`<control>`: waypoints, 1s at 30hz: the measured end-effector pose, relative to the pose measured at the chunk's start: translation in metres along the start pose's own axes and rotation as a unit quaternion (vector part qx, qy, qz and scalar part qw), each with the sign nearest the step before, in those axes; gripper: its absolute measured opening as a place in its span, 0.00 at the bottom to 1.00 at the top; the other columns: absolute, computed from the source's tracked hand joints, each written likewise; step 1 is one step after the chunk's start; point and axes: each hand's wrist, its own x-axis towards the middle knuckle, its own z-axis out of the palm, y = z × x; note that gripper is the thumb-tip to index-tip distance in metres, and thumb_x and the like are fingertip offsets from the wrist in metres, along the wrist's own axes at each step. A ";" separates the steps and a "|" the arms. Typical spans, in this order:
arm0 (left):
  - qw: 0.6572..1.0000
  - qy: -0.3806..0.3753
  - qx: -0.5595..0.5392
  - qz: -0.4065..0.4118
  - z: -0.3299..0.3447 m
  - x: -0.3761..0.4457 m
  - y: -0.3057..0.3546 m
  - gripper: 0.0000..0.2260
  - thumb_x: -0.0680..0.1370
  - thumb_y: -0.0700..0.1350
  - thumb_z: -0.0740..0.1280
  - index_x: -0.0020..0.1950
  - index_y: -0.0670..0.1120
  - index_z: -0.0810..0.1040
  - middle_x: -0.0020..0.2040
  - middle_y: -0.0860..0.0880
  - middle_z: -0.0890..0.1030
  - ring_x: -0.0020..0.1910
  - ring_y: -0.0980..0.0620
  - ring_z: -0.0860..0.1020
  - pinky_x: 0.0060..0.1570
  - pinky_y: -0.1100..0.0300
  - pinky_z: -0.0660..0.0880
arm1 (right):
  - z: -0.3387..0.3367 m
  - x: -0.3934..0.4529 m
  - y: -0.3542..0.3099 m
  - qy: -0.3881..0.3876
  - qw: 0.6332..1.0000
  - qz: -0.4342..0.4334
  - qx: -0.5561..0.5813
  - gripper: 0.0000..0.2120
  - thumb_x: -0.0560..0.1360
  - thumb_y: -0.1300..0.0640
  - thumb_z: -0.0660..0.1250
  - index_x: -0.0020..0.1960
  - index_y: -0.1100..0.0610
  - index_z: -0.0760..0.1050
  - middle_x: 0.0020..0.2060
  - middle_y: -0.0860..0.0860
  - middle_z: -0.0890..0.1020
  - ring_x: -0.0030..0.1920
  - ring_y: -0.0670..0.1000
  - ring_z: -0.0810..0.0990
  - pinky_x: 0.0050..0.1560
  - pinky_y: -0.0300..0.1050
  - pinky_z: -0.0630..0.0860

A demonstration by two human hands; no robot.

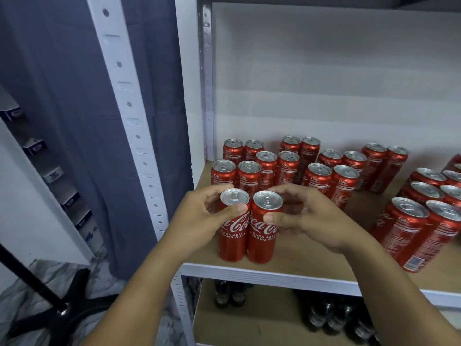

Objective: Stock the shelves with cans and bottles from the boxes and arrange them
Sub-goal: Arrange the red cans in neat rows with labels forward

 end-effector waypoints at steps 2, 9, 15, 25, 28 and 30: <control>1.000 0.006 0.008 -0.015 -0.006 -0.003 0.001 0.16 0.74 0.48 0.76 0.62 0.55 0.83 0.57 0.59 0.86 0.59 0.60 0.82 0.63 0.56 0.78 | 0.007 0.002 -0.001 0.001 1.000 -0.006 -0.005 0.20 0.70 0.59 0.78 0.60 0.51 0.80 0.54 0.47 0.85 0.54 0.48 0.85 0.45 0.41 0.80; 0.999 0.014 0.010 -0.038 -0.015 -0.009 0.003 0.13 0.79 0.47 0.72 0.61 0.61 0.81 0.58 0.61 0.85 0.60 0.61 0.81 0.64 0.53 0.78 | 0.026 0.010 -0.003 0.000 1.000 -0.007 -0.006 0.20 0.71 0.56 0.78 0.61 0.48 0.79 0.57 0.45 0.84 0.56 0.48 0.84 0.47 0.47 0.83; 0.999 0.021 0.018 -0.047 -0.017 -0.011 -0.001 0.14 0.81 0.50 0.70 0.66 0.63 0.78 0.60 0.63 0.83 0.62 0.61 0.80 0.66 0.50 0.77 | 0.033 0.013 -0.005 0.004 1.000 -0.009 -0.008 0.20 0.71 0.57 0.78 0.61 0.48 0.79 0.56 0.45 0.84 0.56 0.47 0.83 0.45 0.42 0.81; 0.997 0.012 0.057 -0.050 -0.017 -0.013 -0.002 0.22 0.75 0.61 0.67 0.69 0.61 0.74 0.63 0.61 0.81 0.65 0.57 0.79 0.67 0.48 0.77 | 0.032 0.009 -0.013 -0.010 1.000 0.000 -0.025 0.19 0.73 0.58 0.76 0.63 0.49 0.79 0.54 0.44 0.85 0.54 0.46 0.84 0.49 0.50 0.84; 0.997 0.009 0.069 -0.044 -0.018 -0.012 -0.002 0.22 0.75 0.62 0.66 0.69 0.61 0.74 0.63 0.61 0.81 0.65 0.57 0.79 0.67 0.49 0.77 | 0.031 0.010 -0.014 -0.016 0.999 0.003 -0.035 0.19 0.74 0.58 0.75 0.63 0.48 0.79 0.55 0.44 0.85 0.55 0.46 0.84 0.51 0.49 0.84; 0.996 0.010 0.069 -0.047 -0.017 -0.012 -0.002 0.23 0.74 0.62 0.66 0.69 0.61 0.74 0.64 0.61 0.81 0.65 0.58 0.78 0.67 0.49 0.77 | 0.029 0.010 -0.015 -0.024 0.999 0.005 -0.033 0.18 0.74 0.57 0.75 0.62 0.47 0.79 0.56 0.43 0.85 0.56 0.45 0.83 0.49 0.45 0.83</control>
